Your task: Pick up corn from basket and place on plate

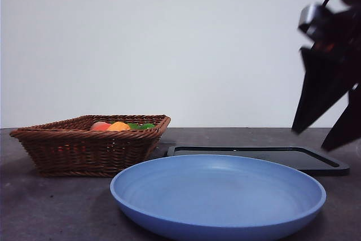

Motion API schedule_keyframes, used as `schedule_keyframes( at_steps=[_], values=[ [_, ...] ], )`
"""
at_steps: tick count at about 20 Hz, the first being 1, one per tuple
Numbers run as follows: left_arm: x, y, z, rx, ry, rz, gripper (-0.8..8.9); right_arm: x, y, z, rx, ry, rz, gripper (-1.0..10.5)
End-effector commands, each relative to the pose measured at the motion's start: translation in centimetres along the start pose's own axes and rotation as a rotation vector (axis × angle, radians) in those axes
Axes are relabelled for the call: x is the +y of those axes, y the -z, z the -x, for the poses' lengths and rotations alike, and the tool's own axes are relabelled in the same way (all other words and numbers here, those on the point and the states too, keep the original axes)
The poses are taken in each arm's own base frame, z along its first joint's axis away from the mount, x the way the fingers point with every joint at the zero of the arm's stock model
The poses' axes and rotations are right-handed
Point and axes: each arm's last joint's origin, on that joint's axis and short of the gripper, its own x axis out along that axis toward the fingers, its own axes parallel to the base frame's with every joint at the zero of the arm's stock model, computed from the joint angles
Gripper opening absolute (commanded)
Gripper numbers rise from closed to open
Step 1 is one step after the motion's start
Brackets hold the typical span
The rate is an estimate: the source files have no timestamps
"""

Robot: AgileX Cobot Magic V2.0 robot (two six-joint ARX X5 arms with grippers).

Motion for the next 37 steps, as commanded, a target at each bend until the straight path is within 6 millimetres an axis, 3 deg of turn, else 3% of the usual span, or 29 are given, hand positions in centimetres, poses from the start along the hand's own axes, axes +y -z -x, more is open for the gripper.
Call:
schedule_keyframes(
  at_steps=[1,9,14,22,26,30,37],
  values=[
    [-0.2,-0.5,0.2,-0.017,0.010,-0.009,4.13,-0.1,-0.7,-1.3,0.019,-0.009,0.003,3.0],
    [-0.2,-0.5,0.2,-0.017,0.010,-0.009,4.13,-0.5,-0.8,-4.9,0.102,-0.023,0.010,2.4],
    [-0.2,-0.5,0.1,-0.014,0.010,-0.007,4.13,-0.6,-0.8,-5.1,0.106,-0.021,0.004,0.5],
    [-0.1,-0.5,0.0,-0.006,0.009,-0.002,4.12,-0.8,-0.8,-4.8,0.095,0.037,-0.042,0.0],
    [0.1,-1.0,-0.5,0.017,0.006,0.031,4.12,-0.3,-0.6,-2.5,0.057,0.040,-0.050,0.0],
    [-0.4,-3.2,-1.1,0.040,0.012,0.012,4.12,0.9,0.2,1.6,-0.026,0.053,-0.043,0.0],
    [-1.6,-7.6,-6.2,0.134,-0.046,-0.055,4.12,2.3,1.9,7.5,-0.246,0.071,-0.025,0.0]
  ],
)
